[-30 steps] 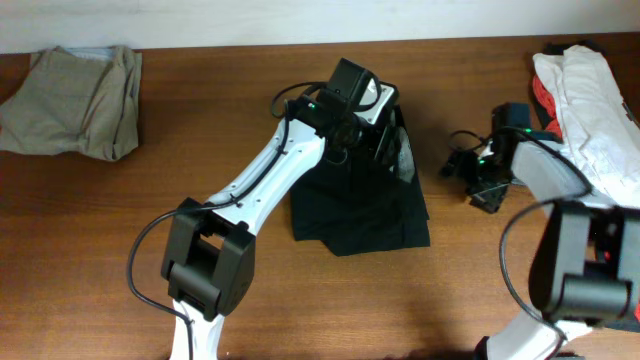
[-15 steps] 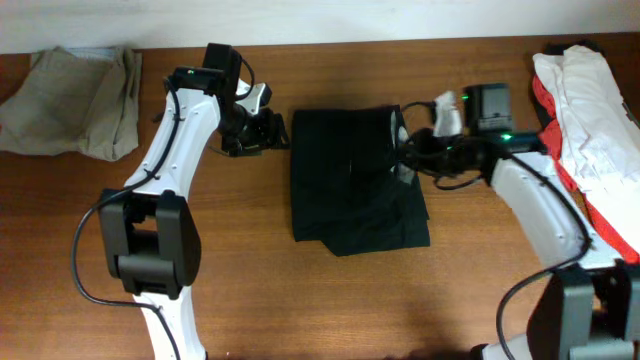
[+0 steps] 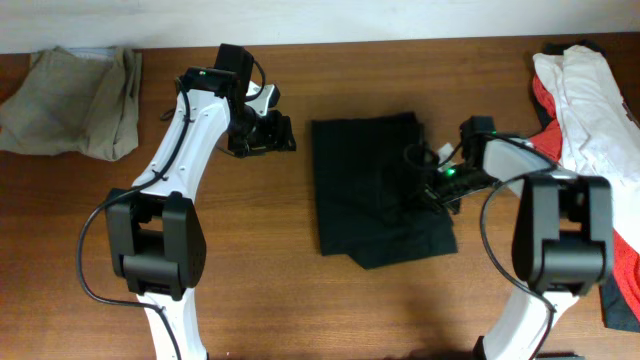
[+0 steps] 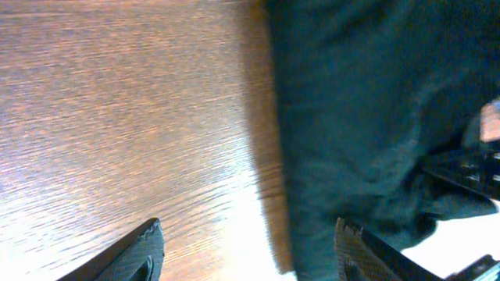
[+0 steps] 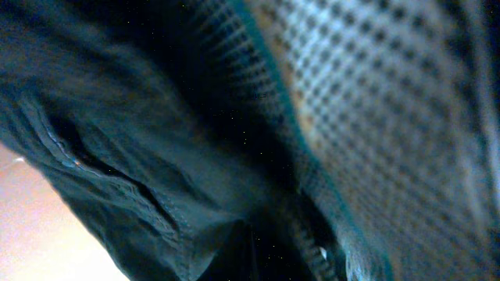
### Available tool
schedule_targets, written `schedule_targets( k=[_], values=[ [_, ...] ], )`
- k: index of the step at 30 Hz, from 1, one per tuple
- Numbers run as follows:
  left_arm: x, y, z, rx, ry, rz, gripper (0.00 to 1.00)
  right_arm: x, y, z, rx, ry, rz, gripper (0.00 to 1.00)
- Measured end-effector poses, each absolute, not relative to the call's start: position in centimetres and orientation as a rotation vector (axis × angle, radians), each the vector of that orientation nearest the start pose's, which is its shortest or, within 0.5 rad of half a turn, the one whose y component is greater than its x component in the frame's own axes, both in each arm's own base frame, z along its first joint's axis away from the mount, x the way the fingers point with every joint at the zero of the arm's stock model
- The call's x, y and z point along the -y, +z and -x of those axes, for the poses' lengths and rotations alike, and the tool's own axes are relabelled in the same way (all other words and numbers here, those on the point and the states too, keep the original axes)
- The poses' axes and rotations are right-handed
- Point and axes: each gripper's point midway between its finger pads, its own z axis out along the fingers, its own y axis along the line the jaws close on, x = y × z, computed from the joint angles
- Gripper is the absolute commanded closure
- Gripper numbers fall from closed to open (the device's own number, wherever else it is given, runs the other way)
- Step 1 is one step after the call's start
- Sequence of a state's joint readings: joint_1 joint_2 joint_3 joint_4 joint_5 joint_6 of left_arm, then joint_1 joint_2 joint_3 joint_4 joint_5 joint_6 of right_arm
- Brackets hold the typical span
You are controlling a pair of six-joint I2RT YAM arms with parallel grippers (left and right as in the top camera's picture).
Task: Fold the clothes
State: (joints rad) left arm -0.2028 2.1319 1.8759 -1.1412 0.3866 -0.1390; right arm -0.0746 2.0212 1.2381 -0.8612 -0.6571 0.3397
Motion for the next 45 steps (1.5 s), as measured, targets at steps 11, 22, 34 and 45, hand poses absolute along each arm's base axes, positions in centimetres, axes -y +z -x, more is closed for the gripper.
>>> schedule_targets(
  k=[11,22,34,45],
  values=[
    [15.3,10.2,-43.4,-2.963,-0.577,-0.152,0.30,-4.5,13.9,-45.6,-2.588,0.744,-0.382,0.96],
    [15.6,10.2,-43.5,-2.954,-0.578,-0.162,0.29,-2.0,1.1,-47.2,-2.828,0.518,-0.579,0.96],
    [15.5,9.3,-43.3,-2.965,-0.577,-0.160,0.24,-5.0,19.0,-32.8,-3.126,0.373,-0.213,0.96],
    [15.5,9.2,-42.9,-2.979,-0.576,-0.158,0.24,-3.8,0.9,-25.3,-3.356,0.363,-0.469,0.96]
  ],
)
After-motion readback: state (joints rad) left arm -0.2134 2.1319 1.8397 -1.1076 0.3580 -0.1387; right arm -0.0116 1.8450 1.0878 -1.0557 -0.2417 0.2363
